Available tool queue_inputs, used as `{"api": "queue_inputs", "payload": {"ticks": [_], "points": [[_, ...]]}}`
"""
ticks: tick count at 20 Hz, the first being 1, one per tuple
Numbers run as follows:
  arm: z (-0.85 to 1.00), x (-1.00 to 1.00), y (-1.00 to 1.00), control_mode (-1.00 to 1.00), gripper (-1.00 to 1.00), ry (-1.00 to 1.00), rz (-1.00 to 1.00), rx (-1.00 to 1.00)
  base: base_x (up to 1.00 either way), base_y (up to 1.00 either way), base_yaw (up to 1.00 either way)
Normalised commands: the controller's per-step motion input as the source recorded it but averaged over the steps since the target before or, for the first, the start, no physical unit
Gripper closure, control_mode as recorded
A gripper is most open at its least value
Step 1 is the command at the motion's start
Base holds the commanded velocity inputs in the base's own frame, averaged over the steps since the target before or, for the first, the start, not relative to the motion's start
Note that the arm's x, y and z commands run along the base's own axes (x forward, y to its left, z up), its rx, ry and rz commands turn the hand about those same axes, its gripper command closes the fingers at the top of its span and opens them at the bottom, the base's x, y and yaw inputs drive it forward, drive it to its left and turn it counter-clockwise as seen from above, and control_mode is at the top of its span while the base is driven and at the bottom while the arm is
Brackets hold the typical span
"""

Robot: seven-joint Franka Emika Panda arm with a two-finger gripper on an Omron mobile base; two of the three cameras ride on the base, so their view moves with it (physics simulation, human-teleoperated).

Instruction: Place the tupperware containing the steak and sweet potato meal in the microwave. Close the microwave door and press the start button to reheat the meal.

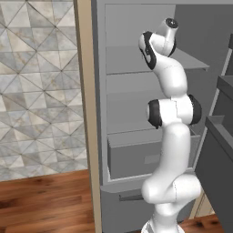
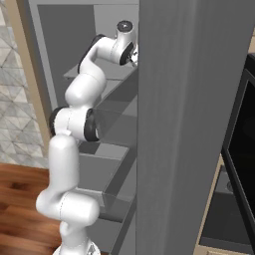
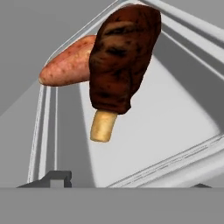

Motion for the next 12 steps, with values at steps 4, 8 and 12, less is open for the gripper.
{"api": "queue_inputs", "payload": {"ticks": [4, 8, 12], "points": [[-0.14, 0.01, 0.0, -1.0, 1.0, 0.04, 0.0, 0.0, 0.0, 0.0, 0.0], [-0.03, 0.0, 0.0, -1.0, 1.0, 0.03, 0.0, 0.0, 0.0, 0.0, 0.0], [0.0, 0.0, 0.0, -1.0, 1.0, 0.0, 0.0, 0.0, 0.0, 0.0, 0.0]]}}
